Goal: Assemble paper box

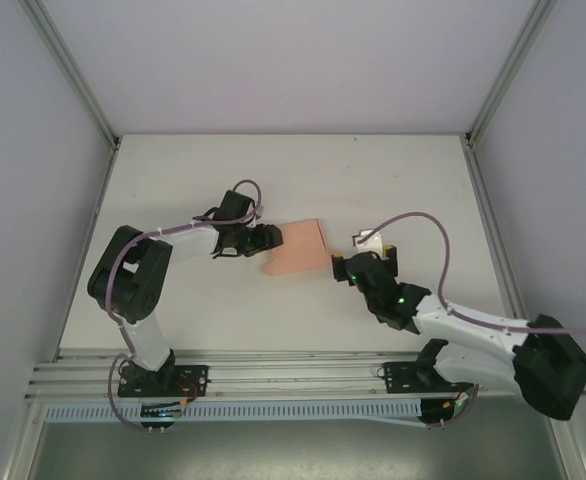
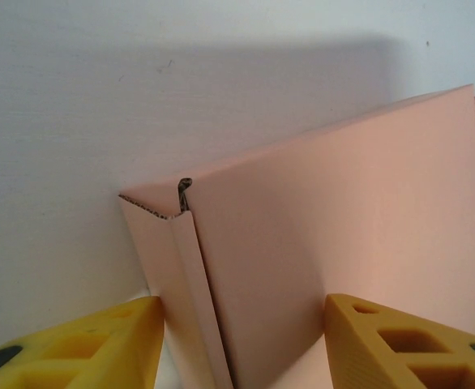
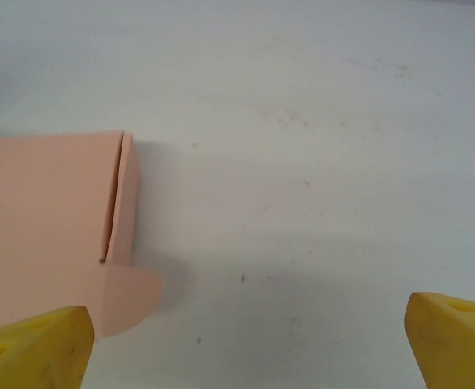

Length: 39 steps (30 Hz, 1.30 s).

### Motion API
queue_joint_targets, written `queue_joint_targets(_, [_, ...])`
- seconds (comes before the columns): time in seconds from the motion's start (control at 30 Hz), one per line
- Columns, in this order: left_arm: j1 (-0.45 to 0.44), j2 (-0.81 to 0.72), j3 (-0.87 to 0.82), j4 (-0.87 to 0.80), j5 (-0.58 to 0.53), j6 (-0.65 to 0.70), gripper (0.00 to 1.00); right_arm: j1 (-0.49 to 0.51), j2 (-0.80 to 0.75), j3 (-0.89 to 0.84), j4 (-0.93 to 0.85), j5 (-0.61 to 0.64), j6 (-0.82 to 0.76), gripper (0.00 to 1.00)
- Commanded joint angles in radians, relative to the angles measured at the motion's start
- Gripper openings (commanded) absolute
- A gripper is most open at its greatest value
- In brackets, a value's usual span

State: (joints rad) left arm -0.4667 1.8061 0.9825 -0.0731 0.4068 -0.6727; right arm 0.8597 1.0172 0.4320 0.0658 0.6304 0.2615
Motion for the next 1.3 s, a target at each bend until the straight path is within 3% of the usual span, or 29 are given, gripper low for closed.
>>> queue_joint_targets(0.0, [-0.015,0.063,-0.003,-0.119,-0.111,0.053,0.51,-0.078,-0.061,0.003,0.036,-0.132,0.033,0.99])
queue_joint_targets(0.13, [-0.017,0.094,-0.001,-0.093,-0.093,0.053,0.46,-0.207,-0.010,0.061,0.063,-0.330,0.114,0.99])
queue_joint_targets(0.57, [0.043,0.109,-0.134,0.222,0.184,-0.006,0.41,-0.337,0.317,0.309,-0.092,-0.747,0.226,0.99])
queue_joint_targets(0.8, [0.067,0.090,-0.200,0.307,0.218,-0.061,0.31,-0.375,0.453,0.379,-0.132,-0.875,0.259,0.99])
queue_joint_targets(1.07, [0.087,0.111,-0.260,0.436,0.287,-0.147,0.18,-0.381,0.511,0.365,-0.087,-0.940,0.306,0.99])
queue_joint_targets(1.27, [0.099,0.101,-0.292,0.483,0.309,-0.171,0.17,-0.386,0.558,0.360,-0.056,-1.006,0.343,0.98])
